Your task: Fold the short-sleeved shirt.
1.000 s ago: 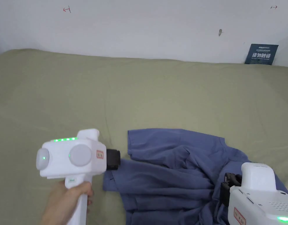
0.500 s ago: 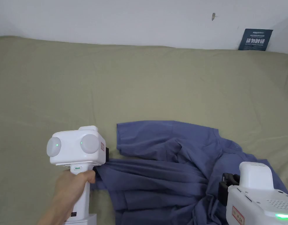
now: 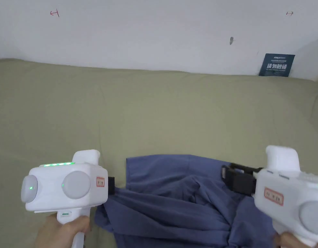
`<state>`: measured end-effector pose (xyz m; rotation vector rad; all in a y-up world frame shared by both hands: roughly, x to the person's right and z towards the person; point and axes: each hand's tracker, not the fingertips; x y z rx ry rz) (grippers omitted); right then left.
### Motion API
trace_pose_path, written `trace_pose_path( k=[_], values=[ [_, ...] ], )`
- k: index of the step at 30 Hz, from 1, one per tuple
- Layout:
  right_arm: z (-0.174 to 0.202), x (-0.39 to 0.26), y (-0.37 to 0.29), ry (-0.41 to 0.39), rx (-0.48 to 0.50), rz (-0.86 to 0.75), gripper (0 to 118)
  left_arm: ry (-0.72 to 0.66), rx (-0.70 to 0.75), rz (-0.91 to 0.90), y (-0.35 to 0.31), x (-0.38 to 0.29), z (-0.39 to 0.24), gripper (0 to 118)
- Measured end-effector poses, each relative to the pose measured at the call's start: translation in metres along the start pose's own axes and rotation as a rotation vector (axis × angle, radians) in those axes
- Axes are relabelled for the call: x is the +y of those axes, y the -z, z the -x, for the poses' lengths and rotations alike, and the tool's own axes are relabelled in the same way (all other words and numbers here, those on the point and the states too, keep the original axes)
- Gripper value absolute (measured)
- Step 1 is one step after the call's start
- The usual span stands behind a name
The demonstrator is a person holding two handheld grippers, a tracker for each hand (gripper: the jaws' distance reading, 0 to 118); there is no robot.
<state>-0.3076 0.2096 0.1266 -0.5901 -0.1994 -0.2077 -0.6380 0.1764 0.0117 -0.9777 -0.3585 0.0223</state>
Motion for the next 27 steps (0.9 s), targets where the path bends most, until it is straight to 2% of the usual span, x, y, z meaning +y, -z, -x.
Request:
trace_pose_path(
  k=[2,3,7,11,13,14,15,16,17,18,19,20,21,23,27],
  values=[
    [0.003,0.027,0.021,-0.041,0.060,-0.020,99,0.040,0.012,-0.018,0.002,0.002,0.002,3],
    [0.007,0.041,0.034,-0.076,0.041,-0.017,99,0.045,0.017,-0.018,-0.001,0.000,0.001,3],
    [0.023,0.071,0.107,-0.187,0.076,0.114,100,0.058,0.016,-0.034,-0.004,-0.008,0.002,3],
    [0.037,0.059,0.171,-0.233,0.125,0.237,97,0.099,0.016,-0.024,0.004,-0.012,0.004,3],
    [0.041,0.044,0.205,-0.273,0.085,0.310,93,0.099,0.032,-0.016,0.010,-0.011,0.007,3],
    [0.040,0.036,0.222,-0.292,0.077,0.352,86,0.098,0.034,-0.011,0.013,-0.010,0.008,3],
    [0.038,0.030,0.234,-0.287,0.061,0.396,60,0.085,0.033,0.002,0.015,-0.009,0.011,3],
    [0.032,0.021,0.247,-0.269,0.058,0.463,44,0.068,0.014,-0.003,0.015,-0.009,0.013,3],
    [0.025,0.017,0.248,-0.245,0.078,0.429,44,0.060,0.008,0.000,0.015,-0.008,0.015,3],
    [0.023,0.025,0.239,-0.195,0.106,0.388,35,0.057,0.007,0.007,0.015,-0.007,0.015,3],
    [0.021,0.032,0.233,-0.181,0.105,0.397,8,0.063,0.002,0.004,0.015,-0.007,0.015,3],
    [0.019,0.032,0.231,-0.208,0.114,0.392,1,0.077,0.005,0.001,0.016,-0.007,0.014,3],
    [0.019,0.030,0.230,-0.231,0.104,0.398,1,0.082,0.017,0.009,0.017,-0.005,0.014,3],
    [0.020,0.026,0.233,-0.211,0.108,0.420,1,0.076,0.012,-0.004,0.015,-0.004,0.013,3],
    [0.023,0.037,0.205,-0.184,0.106,0.338,1,0.100,0.018,-0.008,0.003,-0.003,0.011,3]
  ],
)
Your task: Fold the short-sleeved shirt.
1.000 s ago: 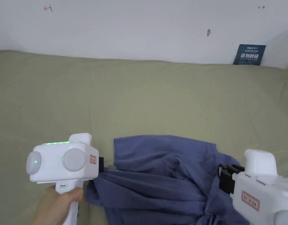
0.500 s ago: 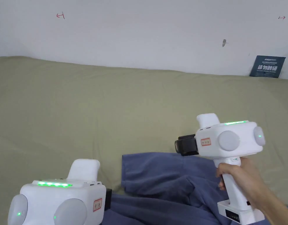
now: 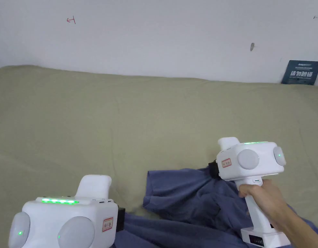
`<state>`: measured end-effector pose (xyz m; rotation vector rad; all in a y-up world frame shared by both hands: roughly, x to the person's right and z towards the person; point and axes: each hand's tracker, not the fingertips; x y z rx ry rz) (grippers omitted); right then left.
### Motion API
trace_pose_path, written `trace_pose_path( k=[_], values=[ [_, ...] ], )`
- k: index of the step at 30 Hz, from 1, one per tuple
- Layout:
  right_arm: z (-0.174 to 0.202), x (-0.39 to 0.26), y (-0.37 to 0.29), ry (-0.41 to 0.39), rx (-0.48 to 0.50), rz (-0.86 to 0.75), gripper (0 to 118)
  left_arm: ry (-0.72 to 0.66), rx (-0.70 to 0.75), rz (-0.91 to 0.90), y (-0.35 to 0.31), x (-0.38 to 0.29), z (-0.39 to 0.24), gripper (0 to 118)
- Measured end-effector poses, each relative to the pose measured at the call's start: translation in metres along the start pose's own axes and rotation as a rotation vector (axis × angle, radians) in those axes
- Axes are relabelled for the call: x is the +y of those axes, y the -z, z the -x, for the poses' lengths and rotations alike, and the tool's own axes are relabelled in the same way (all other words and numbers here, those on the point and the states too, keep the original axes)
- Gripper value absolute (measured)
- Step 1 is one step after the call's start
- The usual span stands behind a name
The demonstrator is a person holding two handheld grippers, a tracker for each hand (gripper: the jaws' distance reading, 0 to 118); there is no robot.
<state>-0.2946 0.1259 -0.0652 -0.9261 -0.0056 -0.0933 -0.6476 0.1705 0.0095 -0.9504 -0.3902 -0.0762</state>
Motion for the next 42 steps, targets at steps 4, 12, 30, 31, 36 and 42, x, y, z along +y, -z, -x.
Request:
trace_pose_path(
  k=[4,12,30,31,36,42],
  values=[
    [-0.008,0.009,-0.057,-0.003,-0.028,-0.087,1,0.022,0.002,-0.027,-0.017,0.009,0.002,3],
    [-0.079,0.055,-0.209,0.149,-0.112,-0.326,1,0.092,0.146,-0.218,-0.077,0.083,-0.002,3],
    [-0.159,0.168,-0.477,0.393,-0.259,-0.765,1,0.089,0.271,-0.667,-0.246,0.313,-0.031,3],
    [-0.157,0.180,-0.488,0.398,-0.260,-0.787,1,0.083,0.284,-0.695,-0.251,0.326,-0.031,3],
    [-0.147,0.212,-0.523,0.375,-0.264,-0.870,1,0.047,0.284,-0.789,-0.273,0.358,-0.025,3],
    [-0.144,0.210,-0.493,0.364,-0.258,-0.849,1,0.016,0.286,-0.818,-0.253,0.360,-0.013,3]
  ],
)
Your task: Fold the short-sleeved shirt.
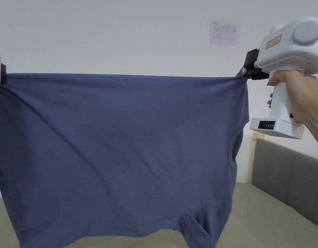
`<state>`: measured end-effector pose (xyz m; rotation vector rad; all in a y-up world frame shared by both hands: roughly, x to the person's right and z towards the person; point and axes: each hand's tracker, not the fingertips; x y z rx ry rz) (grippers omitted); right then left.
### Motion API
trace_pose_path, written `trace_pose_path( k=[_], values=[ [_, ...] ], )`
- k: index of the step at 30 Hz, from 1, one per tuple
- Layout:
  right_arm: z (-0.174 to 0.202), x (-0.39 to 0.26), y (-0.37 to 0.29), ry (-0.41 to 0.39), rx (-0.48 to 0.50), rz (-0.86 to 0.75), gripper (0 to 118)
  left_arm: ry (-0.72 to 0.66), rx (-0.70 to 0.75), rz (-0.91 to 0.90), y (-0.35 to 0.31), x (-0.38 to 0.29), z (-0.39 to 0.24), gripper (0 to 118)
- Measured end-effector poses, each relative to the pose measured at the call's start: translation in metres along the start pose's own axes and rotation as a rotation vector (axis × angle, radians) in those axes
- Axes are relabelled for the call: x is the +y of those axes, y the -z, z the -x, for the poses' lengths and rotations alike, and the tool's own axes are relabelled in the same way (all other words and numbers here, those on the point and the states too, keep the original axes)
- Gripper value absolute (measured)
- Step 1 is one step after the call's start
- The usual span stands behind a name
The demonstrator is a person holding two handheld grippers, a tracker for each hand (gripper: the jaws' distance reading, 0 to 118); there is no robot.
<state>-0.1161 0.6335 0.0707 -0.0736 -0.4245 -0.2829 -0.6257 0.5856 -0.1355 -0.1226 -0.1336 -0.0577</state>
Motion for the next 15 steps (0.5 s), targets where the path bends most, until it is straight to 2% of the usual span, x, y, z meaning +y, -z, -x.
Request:
trace_pose_path(
  k=[3,6,10,12,15],
  values=[
    [-0.003,-0.040,0.031,-0.029,-0.018,0.090,1,0.069,0.018,0.059,0.028,-0.036,-0.007,3],
    [-0.012,-0.095,0.071,-0.005,-0.032,0.183,1,0.097,0.051,0.109,0.060,-0.090,-0.018,3],
    [-0.028,-0.190,0.139,-0.051,-0.116,0.340,1,0.131,0.054,0.264,0.110,-0.183,-0.034,3],
    [-0.038,-0.241,0.169,-0.042,-0.128,0.419,1,0.166,0.077,0.357,0.136,-0.235,-0.042,3],
    [-0.049,-0.320,0.199,-0.069,-0.161,0.545,1,0.189,0.077,0.471,0.158,-0.313,-0.053,3]
  ],
)
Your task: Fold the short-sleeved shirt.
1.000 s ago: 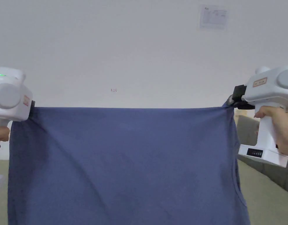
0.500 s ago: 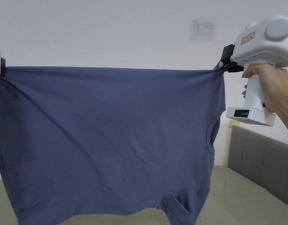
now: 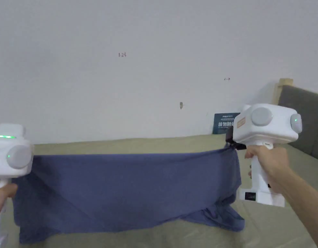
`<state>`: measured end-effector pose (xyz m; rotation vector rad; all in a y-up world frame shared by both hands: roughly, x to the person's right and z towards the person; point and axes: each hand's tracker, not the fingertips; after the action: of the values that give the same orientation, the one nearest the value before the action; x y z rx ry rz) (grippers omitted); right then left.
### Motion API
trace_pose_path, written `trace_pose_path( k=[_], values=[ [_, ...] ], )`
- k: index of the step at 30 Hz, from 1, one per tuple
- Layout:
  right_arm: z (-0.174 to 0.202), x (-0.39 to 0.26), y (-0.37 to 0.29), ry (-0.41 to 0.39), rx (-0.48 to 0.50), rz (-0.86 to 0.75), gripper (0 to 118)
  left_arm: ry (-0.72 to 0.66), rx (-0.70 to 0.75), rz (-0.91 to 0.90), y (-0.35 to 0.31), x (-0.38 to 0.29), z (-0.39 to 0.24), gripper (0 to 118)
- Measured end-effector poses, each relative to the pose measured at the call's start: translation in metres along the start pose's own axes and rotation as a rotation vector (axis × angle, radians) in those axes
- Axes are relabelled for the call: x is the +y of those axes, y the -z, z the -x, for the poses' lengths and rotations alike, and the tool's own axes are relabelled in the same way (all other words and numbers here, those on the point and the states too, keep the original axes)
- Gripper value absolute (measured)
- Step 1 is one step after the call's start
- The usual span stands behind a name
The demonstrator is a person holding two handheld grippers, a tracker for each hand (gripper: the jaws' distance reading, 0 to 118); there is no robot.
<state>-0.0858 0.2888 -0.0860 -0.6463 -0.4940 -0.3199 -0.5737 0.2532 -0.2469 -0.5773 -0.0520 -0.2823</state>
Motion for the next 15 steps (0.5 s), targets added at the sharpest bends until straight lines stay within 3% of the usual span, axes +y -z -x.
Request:
trace_pose_path(
  k=[3,7,12,15],
  values=[
    [-0.005,-0.053,0.055,-0.001,0.000,0.128,1,0.044,-0.036,0.133,0.037,-0.050,-0.018,3],
    [-0.011,-0.114,0.076,0.020,-0.007,0.205,1,0.045,-0.042,0.217,0.049,-0.101,-0.016,3],
    [-0.031,-0.152,0.021,0.058,0.051,0.185,1,-0.102,-0.152,0.181,0.006,-0.129,0.021,3],
    [-0.043,-0.172,-0.026,0.067,0.083,0.156,1,-0.087,-0.190,0.129,-0.019,-0.145,0.048,3]
  ],
)
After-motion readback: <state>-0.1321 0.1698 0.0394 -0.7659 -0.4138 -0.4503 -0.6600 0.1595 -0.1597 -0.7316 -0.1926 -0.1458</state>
